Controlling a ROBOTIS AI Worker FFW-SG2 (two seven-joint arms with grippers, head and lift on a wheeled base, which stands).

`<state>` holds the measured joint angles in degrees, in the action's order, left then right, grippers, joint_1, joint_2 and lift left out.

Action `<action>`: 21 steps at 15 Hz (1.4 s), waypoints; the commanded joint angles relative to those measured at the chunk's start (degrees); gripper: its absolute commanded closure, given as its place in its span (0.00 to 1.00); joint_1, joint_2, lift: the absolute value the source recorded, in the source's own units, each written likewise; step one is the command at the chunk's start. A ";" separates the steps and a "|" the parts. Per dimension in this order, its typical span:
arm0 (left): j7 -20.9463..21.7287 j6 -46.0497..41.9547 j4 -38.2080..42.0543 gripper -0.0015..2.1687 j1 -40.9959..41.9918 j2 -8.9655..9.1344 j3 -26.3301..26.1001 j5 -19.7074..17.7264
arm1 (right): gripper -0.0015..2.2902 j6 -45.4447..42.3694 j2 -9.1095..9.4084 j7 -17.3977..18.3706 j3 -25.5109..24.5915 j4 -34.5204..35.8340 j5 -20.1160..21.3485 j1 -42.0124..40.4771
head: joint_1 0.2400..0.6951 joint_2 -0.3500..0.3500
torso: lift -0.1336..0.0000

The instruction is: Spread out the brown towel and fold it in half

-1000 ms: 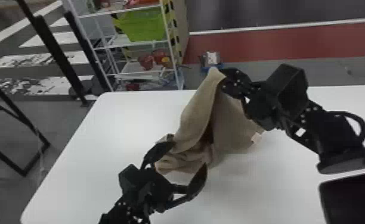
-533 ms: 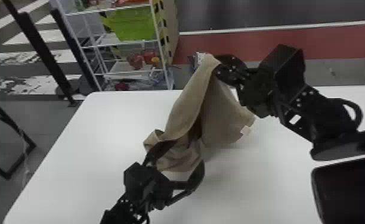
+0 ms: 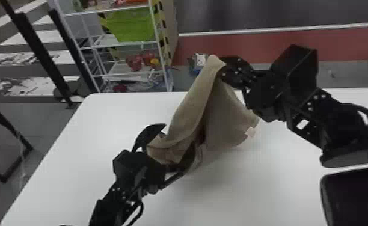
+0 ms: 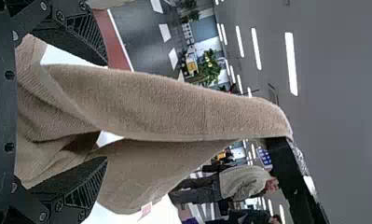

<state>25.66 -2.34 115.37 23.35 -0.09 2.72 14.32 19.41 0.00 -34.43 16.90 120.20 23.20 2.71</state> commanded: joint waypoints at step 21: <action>8.18 11.79 0.56 0.34 -5.34 0.24 8.80 7.83 | 0.88 1.65 0.05 -0.02 -2.05 4.34 -0.70 -1.40 | 0.90 0.88 | 0.00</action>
<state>33.77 9.48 116.11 18.39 -0.09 12.20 20.99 20.97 0.00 -34.45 14.85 124.20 22.50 1.71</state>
